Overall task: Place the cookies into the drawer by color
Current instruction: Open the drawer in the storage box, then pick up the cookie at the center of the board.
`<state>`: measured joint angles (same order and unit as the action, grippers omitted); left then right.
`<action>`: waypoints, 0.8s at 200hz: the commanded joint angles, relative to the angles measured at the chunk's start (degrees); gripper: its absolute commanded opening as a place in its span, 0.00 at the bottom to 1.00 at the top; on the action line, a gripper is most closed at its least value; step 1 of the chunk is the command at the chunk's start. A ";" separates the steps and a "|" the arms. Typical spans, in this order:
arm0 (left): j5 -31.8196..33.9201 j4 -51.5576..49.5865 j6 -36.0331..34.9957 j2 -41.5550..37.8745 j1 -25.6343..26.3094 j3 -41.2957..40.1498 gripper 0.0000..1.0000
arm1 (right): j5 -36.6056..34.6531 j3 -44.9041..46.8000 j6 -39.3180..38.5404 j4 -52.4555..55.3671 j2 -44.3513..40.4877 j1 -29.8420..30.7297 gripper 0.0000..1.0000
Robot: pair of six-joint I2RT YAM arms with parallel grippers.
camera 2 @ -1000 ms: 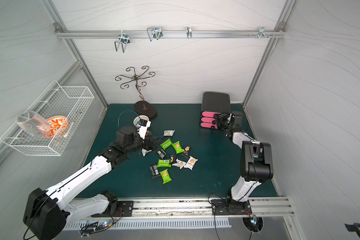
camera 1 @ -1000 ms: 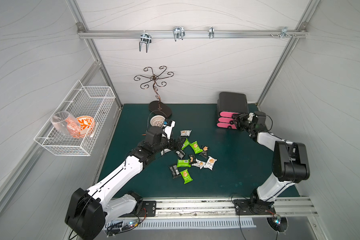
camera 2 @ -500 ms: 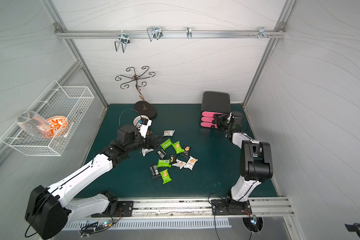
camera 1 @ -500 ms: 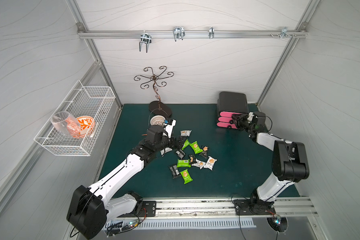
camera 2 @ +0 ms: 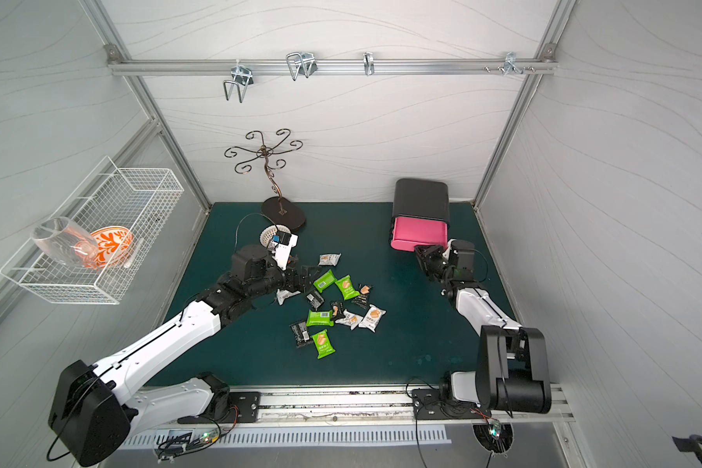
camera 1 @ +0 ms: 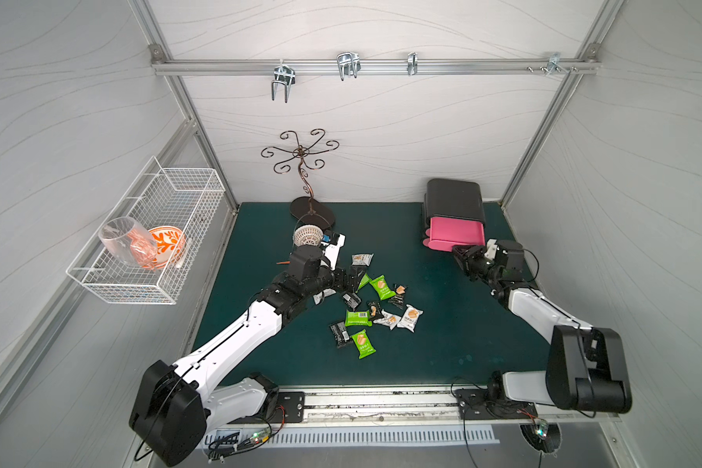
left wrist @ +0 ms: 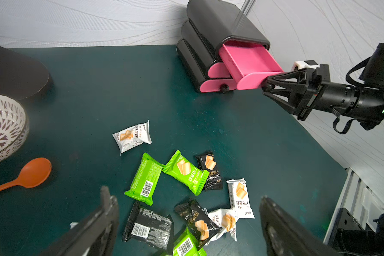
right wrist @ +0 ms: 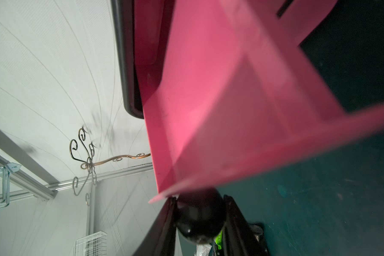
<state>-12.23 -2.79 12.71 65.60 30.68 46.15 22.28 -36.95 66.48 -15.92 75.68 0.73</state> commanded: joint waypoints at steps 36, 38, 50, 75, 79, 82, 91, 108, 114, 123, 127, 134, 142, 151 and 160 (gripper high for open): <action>0.89 1.29 0.04 -1.48 1.12 -0.34 0.99 | -2.19 -1.05 -4.21 10.83 -1.05 0.41 0.57; 0.89 1.25 0.03 -1.45 1.14 -0.42 0.99 | -2.47 -0.96 -4.17 10.91 -1.25 0.41 0.58; 0.85 1.21 0.03 -1.62 1.13 -0.52 0.99 | -3.65 -0.44 -4.16 11.51 -2.53 0.41 0.63; 0.87 1.20 0.21 -1.83 1.14 -0.78 0.99 | -4.93 -0.49 -5.50 14.55 -6.04 0.40 0.74; 0.88 1.20 0.29 -1.81 1.12 -0.80 1.00 | -5.10 -0.43 -5.69 15.14 -6.75 0.41 0.76; 0.91 1.20 0.37 -1.72 1.07 -0.80 0.99 | -5.22 -0.42 -5.78 15.51 -7.39 0.41 0.77; 1.36 1.09 0.64 -1.76 1.09 -0.80 0.99 | -5.76 -0.17 -6.01 16.86 -9.48 0.40 0.80; 2.56 0.54 1.18 -1.57 1.06 -0.62 0.99 | -2.49 -2.19 -5.96 21.09 -9.61 0.43 0.82; 3.03 0.38 1.36 -1.58 1.14 -0.54 0.99 | -1.19 -3.28 -5.93 22.23 -9.08 0.77 0.82; 3.58 0.21 1.40 -1.39 1.09 -0.29 0.99 | -0.75 -3.98 -5.83 22.60 -8.89 2.10 0.81; 3.82 0.15 1.29 -1.41 1.08 -0.23 0.99 | -0.75 -4.36 -5.81 22.96 -8.76 2.83 0.81; 4.22 0.22 1.20 -1.28 1.22 -0.18 0.99 | -1.22 -5.10 -6.22 24.10 -8.58 4.18 0.80; 4.69 0.47 0.97 -1.19 1.19 -0.10 1.00 | -2.54 -6.08 -7.79 25.60 -8.57 6.26 0.80; 5.20 0.75 0.83 -1.10 1.20 -0.17 1.00 | -4.48 -7.08 -10.34 27.55 -8.62 9.15 0.80; 5.66 0.93 0.83 -1.00 1.21 -0.18 1.00 | -6.49 -8.26 -13.12 30.02 -8.38 12.12 0.80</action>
<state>-8.82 -3.75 13.65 64.90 31.57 45.25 19.00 -42.11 59.88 6.20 66.87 6.66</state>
